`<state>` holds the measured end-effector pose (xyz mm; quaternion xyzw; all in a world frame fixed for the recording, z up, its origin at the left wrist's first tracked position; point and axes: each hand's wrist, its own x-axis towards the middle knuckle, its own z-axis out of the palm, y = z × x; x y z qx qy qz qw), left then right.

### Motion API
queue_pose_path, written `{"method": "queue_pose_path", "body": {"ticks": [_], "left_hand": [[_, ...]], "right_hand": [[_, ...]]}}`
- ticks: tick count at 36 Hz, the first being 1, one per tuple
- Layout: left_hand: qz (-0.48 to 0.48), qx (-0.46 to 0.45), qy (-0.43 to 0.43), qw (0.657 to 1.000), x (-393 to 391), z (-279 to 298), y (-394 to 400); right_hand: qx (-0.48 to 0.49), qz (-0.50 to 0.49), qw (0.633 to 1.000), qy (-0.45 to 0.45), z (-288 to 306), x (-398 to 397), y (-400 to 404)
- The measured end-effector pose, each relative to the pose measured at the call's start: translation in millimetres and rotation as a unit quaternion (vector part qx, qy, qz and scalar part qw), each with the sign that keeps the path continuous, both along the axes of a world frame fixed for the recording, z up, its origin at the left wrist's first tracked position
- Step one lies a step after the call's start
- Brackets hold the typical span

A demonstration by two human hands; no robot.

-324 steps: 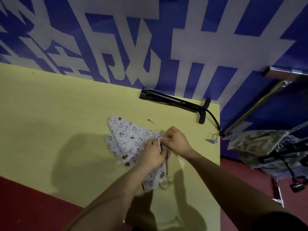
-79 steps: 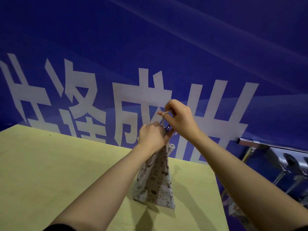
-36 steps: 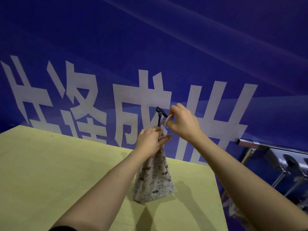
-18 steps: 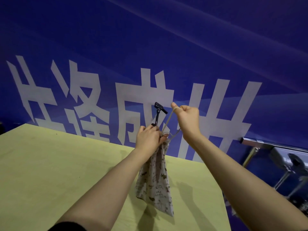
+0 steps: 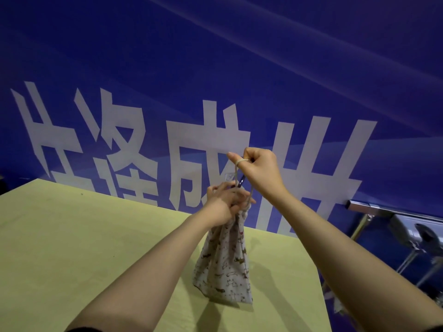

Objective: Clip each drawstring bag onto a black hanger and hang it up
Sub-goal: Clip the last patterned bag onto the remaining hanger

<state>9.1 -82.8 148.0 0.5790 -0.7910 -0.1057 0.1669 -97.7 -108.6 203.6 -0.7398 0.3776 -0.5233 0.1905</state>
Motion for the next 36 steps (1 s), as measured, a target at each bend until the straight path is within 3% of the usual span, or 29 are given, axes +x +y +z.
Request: {"method": "queue_pose_path", "body": {"ticks": [3, 7, 12, 22, 24, 28, 36], "left_hand": [[-0.009, 0.03, 0.018, 0.999, -3, -6, -3], [0.01, 0.048, -0.047, 0.998, -11, -10, -13], [0.046, 0.002, -0.114, 0.992, -11, -9, -20], [0.081, -0.002, -0.073, 0.994, -12, -13, -25], [0.091, 0.014, -0.07, 0.993, -10, -14, -27], [0.117, 0.014, -0.061, 0.991, -7, -14, -28], [0.144, -0.029, -0.029, 0.989, 4, -22, -17]], "right_hand": [[-0.004, -0.009, 1.0, -0.002, -2, -2, 0], [-0.026, -0.014, 1.0, 0.0, -4, -8, 1], [-0.138, -0.029, 0.99, 0.02, -12, -16, 1], [-0.307, -0.05, 0.938, 0.155, -18, -18, 3], [-0.264, -0.061, 0.955, 0.119, -16, -17, 5], [-0.107, -0.081, 0.99, -0.053, -10, -14, 7], [0.083, -0.1, 0.959, -0.25, -13, -11, 5]]}}
